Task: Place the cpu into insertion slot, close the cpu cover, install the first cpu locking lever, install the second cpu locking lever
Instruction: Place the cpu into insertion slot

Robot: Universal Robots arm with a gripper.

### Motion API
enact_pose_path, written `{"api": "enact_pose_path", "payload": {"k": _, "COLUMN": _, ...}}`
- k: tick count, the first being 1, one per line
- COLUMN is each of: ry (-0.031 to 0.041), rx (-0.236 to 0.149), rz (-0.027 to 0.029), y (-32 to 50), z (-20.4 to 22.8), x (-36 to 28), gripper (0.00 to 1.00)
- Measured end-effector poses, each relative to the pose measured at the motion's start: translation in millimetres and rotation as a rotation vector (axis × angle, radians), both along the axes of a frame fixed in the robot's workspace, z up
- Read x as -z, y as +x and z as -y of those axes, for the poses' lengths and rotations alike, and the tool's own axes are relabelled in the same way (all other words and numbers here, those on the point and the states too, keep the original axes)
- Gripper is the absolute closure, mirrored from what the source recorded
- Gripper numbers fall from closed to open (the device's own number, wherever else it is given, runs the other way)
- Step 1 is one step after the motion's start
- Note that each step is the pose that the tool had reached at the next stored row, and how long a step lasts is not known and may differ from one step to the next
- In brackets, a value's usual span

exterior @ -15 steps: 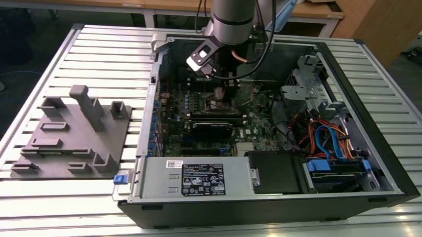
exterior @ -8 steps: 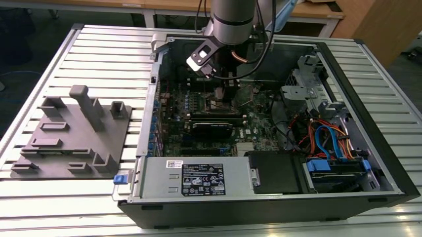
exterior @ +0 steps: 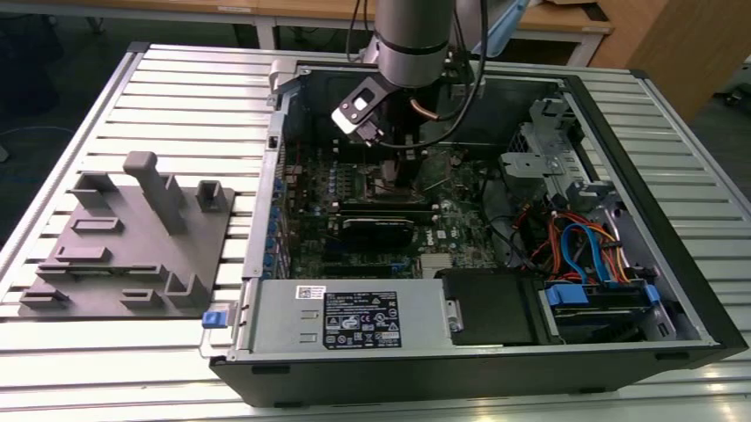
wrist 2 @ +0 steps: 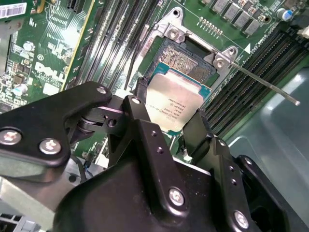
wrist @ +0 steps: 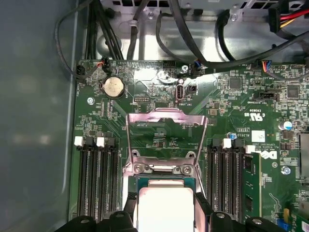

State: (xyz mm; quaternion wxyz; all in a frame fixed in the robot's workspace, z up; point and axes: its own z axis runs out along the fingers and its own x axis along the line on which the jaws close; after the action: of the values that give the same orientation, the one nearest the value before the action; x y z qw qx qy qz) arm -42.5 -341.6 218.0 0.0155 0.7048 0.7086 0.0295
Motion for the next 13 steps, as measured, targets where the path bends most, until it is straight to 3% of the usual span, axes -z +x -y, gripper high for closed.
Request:
{"api": "enact_pose_path", "payload": {"k": 6, "ry": 0.0001, "rx": 0.000, "rz": 0.0001, "y": -2.7, "z": 0.0, "x": 5.1, "gripper": 0.46}}
{"api": "enact_pose_path", "payload": {"k": 13, "ry": 0.0005, "rx": 0.000, "rz": 0.0003, "y": -3.2, "z": -0.1, "x": 6.3, "gripper": 0.46}}
